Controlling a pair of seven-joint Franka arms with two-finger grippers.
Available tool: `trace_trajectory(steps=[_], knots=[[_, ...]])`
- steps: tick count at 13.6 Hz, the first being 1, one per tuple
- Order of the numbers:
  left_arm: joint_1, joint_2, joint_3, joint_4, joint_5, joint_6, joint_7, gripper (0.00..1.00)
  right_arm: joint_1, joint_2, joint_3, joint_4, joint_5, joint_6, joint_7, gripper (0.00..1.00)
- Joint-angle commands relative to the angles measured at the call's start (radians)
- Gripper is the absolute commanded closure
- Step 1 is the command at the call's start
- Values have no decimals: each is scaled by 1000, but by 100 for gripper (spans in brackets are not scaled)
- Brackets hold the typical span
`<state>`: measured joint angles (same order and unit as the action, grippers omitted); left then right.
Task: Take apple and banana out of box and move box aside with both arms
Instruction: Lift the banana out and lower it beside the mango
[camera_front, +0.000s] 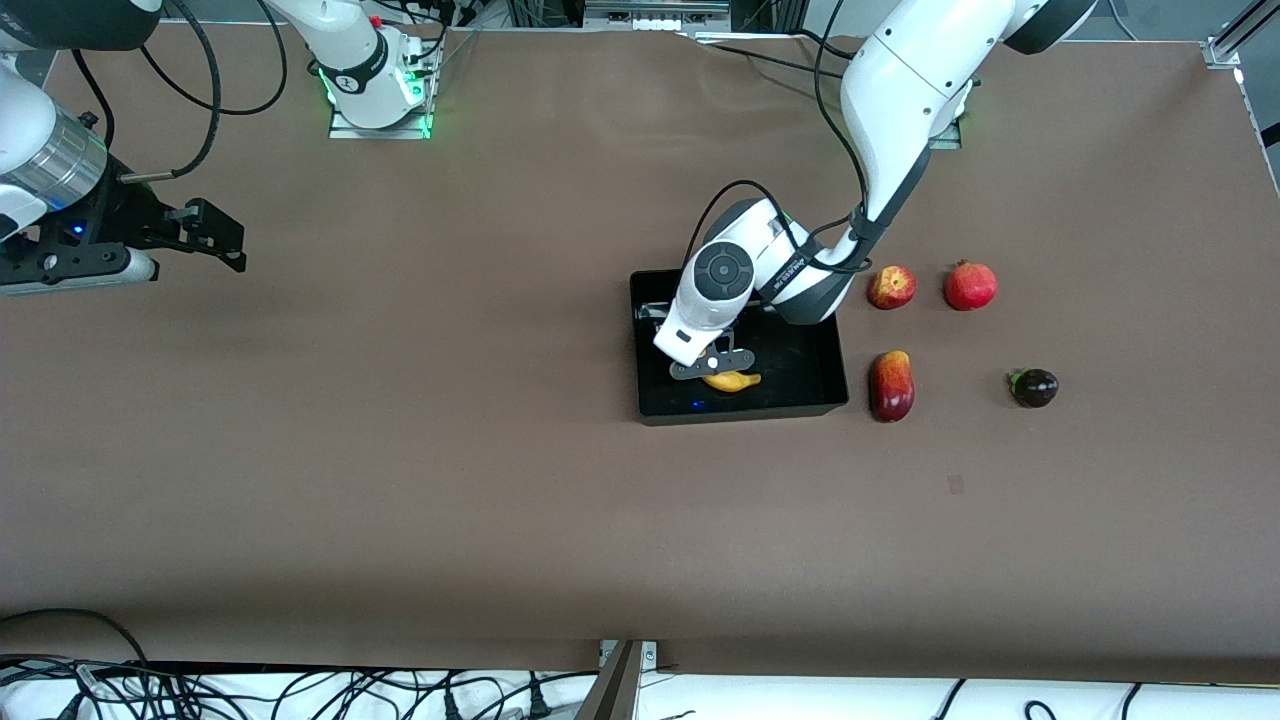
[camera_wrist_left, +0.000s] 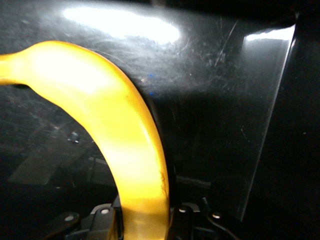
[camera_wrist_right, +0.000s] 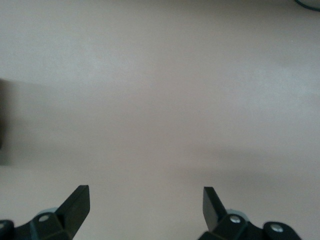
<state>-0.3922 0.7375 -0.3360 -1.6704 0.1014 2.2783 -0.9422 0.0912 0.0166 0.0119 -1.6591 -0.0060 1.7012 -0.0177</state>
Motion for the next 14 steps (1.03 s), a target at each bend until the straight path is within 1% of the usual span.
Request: trace_trajectory(steps=[1,3,4,6,7,9,11,14], knots=[[-4,-41,15,134,23,-243,0,100,-16,3,14,15,-2,-9,-1,0],[-2,-43,22,289,21,-467,48,100,-16,3,14,15,-2,-9,-1,0],[0,-47,38,337,20,-553,107,100,-16,3,14,13,-2,-11,-1,0],[22,-73,78,383,12,-669,280,100,-16,3,16,15,-2,-9,-1,0],[45,-90,98,386,11,-706,384,99,-16,3,14,15,-2,-11,-1,0],[97,-122,124,370,11,-724,558,99,-16,3,14,15,-3,-11,-1,0],[185,-121,127,365,38,-756,730,97,-16,3,14,15,-2,-11,1,0],[332,-125,126,275,84,-686,925,95,-16,3,14,15,-2,-11,-1,0]])
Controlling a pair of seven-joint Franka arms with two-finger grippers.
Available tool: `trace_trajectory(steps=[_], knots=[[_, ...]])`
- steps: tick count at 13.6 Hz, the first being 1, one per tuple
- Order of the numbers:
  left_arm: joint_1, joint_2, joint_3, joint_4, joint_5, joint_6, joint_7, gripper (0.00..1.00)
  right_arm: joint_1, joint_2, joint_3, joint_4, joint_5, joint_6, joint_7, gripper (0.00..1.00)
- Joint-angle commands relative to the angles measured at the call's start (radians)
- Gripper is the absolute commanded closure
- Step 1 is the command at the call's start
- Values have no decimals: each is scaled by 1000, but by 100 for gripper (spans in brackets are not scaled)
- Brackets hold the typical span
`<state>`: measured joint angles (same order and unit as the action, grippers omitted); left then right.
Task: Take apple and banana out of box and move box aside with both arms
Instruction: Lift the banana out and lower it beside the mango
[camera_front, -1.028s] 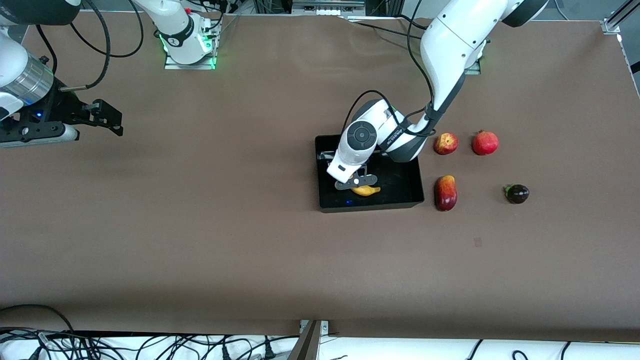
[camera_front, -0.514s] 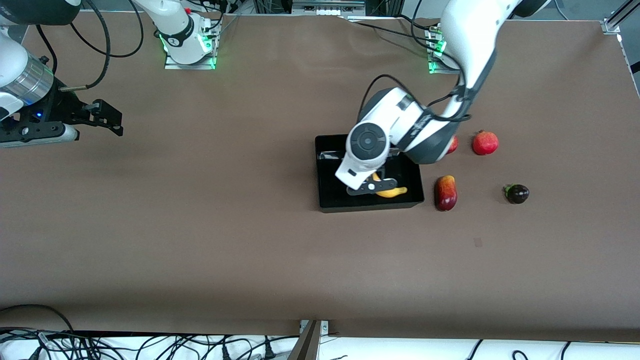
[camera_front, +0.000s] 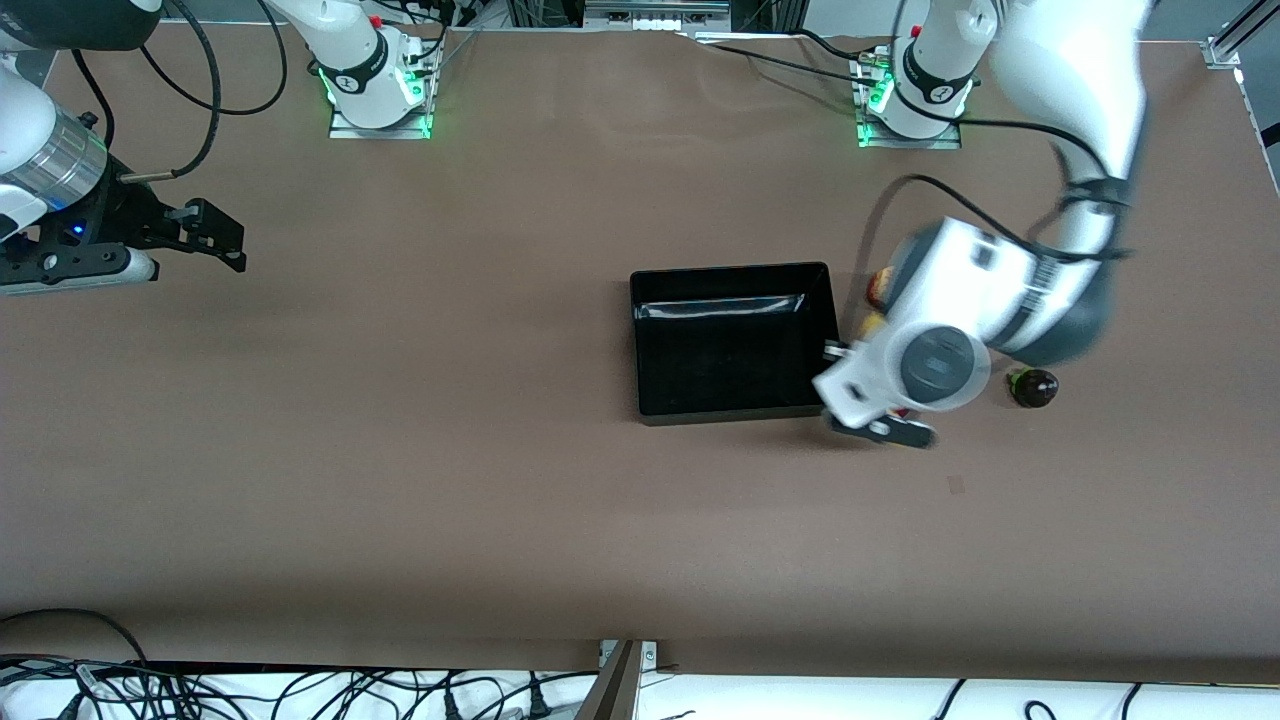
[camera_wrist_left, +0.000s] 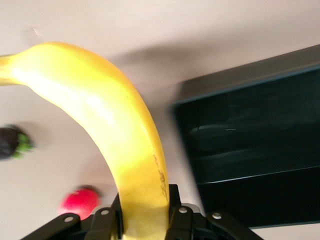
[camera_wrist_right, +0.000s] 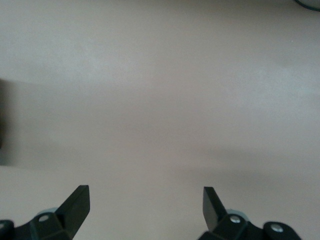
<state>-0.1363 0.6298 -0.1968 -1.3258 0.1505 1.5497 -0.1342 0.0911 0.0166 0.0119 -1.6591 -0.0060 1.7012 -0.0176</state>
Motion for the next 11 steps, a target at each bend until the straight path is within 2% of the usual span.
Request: trace_trajectory(steps=[1,4,8,9,10,11], knots=[[127,-22,-15,-111,47,82,164,95,-16,3,14,15,-2,-11,1,0],[256,-53,-24,-301,47,296,307,95,-16,3,16,15,-2,-11,1,0],[300,-58,-24,-516,47,597,324,87,-16,3,14,15,-2,-11,-1,0],[308,-53,-24,-556,46,668,324,74,-16,3,14,15,-2,-11,1,0],[313,-53,-24,-569,46,693,314,46,-16,3,14,15,-2,-11,1,0],[322,-58,-24,-566,46,688,311,0,-16,3,16,15,-2,-11,-1,0]])
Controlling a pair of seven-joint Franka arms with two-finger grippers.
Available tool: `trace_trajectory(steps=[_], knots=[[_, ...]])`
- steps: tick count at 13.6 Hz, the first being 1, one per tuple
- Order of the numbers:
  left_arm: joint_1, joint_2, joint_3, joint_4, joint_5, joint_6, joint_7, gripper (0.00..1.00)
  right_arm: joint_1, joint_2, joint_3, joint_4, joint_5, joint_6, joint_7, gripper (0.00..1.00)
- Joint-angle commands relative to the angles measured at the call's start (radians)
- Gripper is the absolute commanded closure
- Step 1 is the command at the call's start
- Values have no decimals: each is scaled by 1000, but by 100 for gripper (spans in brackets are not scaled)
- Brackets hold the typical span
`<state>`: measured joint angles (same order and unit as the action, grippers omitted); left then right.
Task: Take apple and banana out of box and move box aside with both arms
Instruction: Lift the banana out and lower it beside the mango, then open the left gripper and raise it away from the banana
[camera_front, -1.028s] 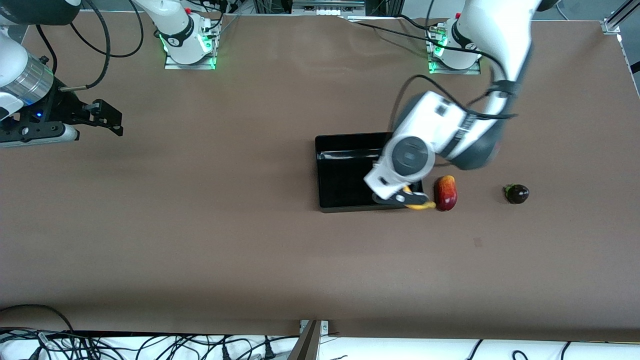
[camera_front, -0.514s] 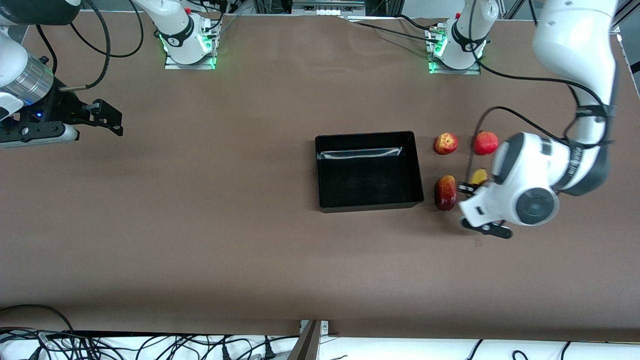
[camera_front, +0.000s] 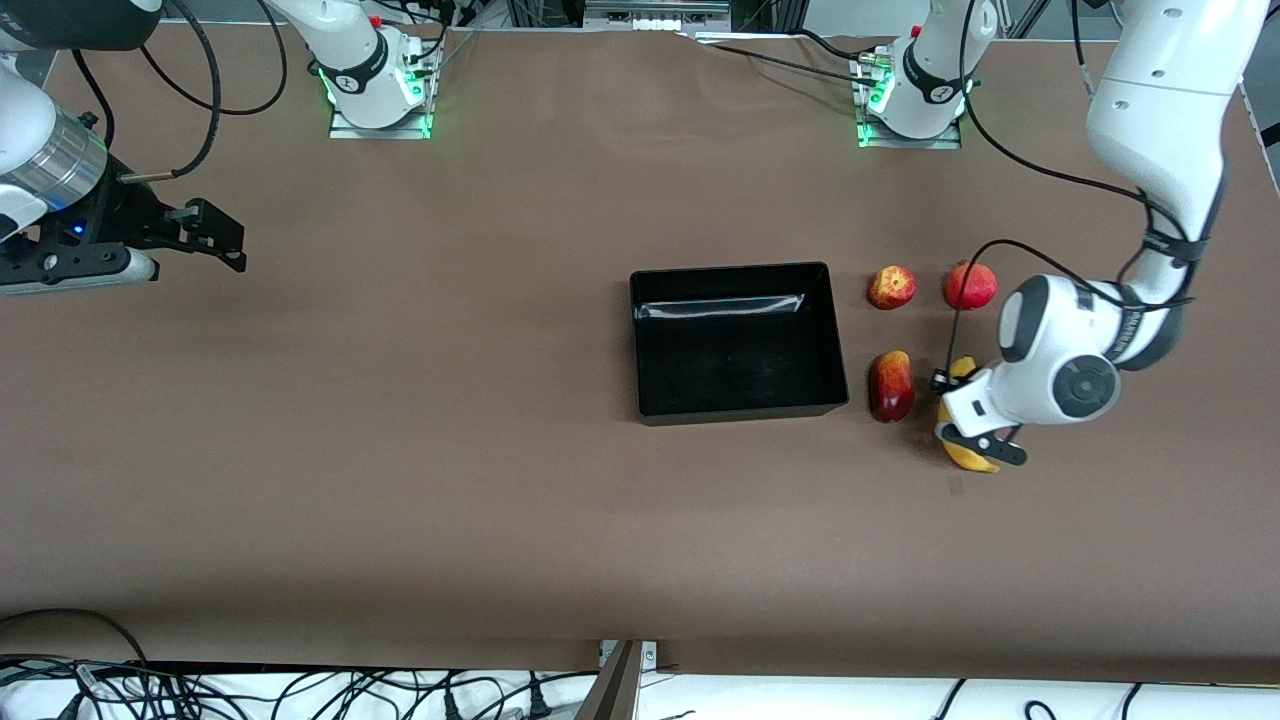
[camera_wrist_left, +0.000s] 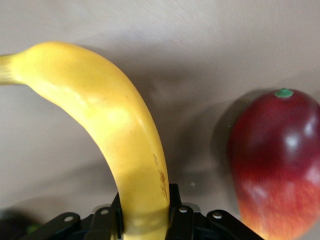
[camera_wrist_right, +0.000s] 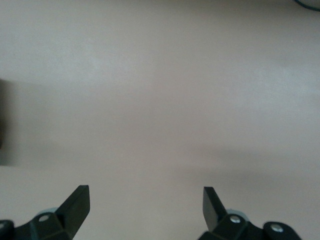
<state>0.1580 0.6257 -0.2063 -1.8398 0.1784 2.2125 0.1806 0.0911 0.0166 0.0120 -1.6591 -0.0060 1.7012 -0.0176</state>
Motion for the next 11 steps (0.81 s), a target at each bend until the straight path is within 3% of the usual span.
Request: trace_trajectory(steps=[1,4,7,9,11], knots=[[31,-67,-16,-46,18,1,0,0,-16,3,14,15,-2,-11,1,0],[32,-103,-37,52,18,-197,-3,0,-16,3,16,15,-2,-11,1,0],[29,-127,-39,291,0,-513,-3,0,-16,3,14,13,-2,-11,1,0],[6,-185,-33,378,0,-612,-10,0,-16,3,14,15,-2,-9,-1,0],[-56,-283,2,384,-16,-651,-33,0,-16,3,14,15,-3,-9,-1,0]])
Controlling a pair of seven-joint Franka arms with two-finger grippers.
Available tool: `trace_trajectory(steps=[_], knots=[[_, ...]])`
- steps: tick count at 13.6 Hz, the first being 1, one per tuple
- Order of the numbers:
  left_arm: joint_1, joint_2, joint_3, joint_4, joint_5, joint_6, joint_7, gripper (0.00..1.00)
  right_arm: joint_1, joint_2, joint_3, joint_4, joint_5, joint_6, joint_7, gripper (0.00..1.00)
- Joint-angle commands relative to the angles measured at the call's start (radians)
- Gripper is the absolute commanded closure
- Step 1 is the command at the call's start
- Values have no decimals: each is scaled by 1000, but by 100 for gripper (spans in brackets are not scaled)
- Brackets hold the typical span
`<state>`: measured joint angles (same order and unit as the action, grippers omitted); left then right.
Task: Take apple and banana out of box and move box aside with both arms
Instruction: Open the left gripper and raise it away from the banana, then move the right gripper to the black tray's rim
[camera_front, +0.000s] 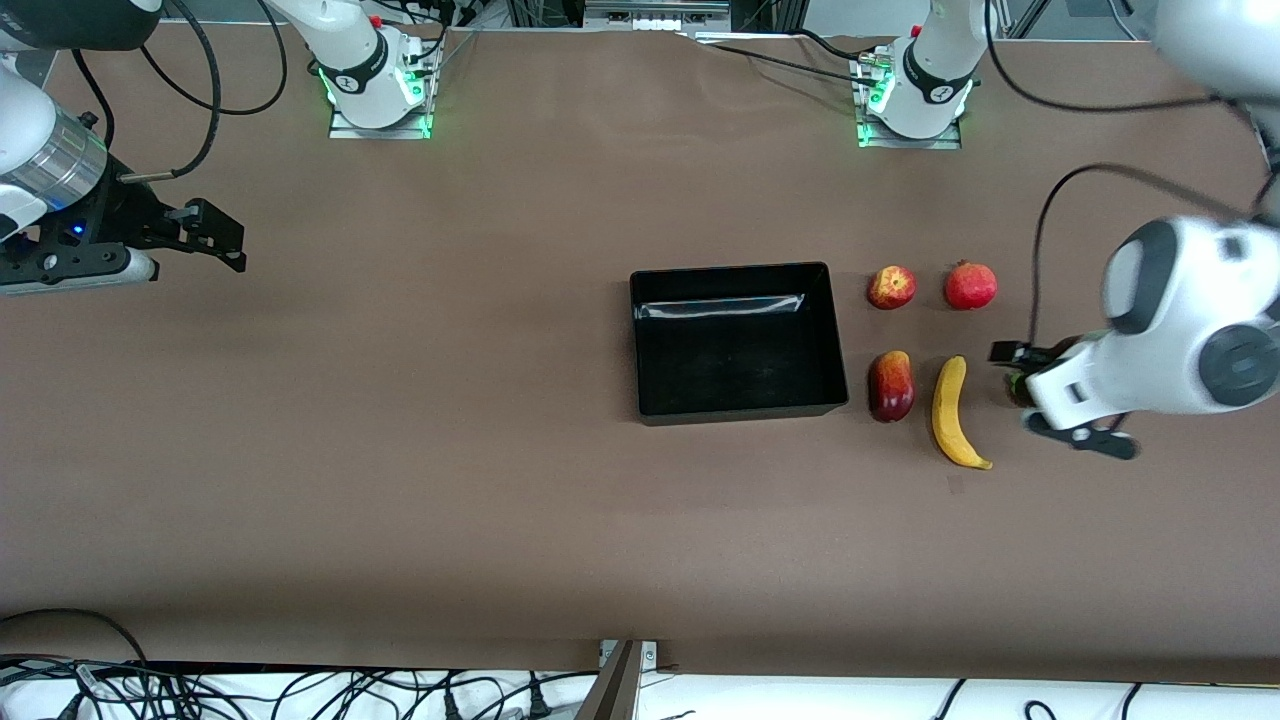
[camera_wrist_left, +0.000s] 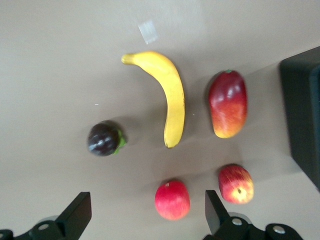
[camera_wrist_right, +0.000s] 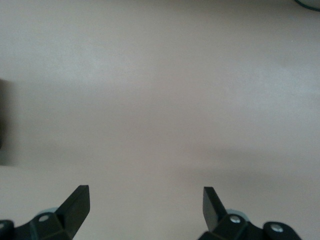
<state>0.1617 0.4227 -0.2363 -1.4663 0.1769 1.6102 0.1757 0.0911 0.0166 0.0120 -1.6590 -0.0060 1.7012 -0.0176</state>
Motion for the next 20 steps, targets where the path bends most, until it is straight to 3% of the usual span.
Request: trace_trajectory(steps=[1,3,6,10,13,17,20], knots=[[-117,-149,84,1,-34,-53,-45,0,-16,3,16,15,-3,-9,-1,0],[-221,-252,199,-26,-106,-53,-82,0,-14,3,16,15,-3,-8,-2,0],[-226,-422,209,-248,-149,90,-88,0,-7,3,20,19,-5,-8,-2,0],[-222,-426,210,-233,-151,51,-87,0,5,31,25,22,29,15,-16,0],[-222,-423,210,-232,-151,48,-88,0,65,63,25,19,24,-59,-25,0],[-225,-365,210,-209,-140,53,-91,0,174,120,26,22,26,-72,-41,0],[-223,-360,209,-212,-140,42,-91,0,286,199,26,24,38,27,37,0]])
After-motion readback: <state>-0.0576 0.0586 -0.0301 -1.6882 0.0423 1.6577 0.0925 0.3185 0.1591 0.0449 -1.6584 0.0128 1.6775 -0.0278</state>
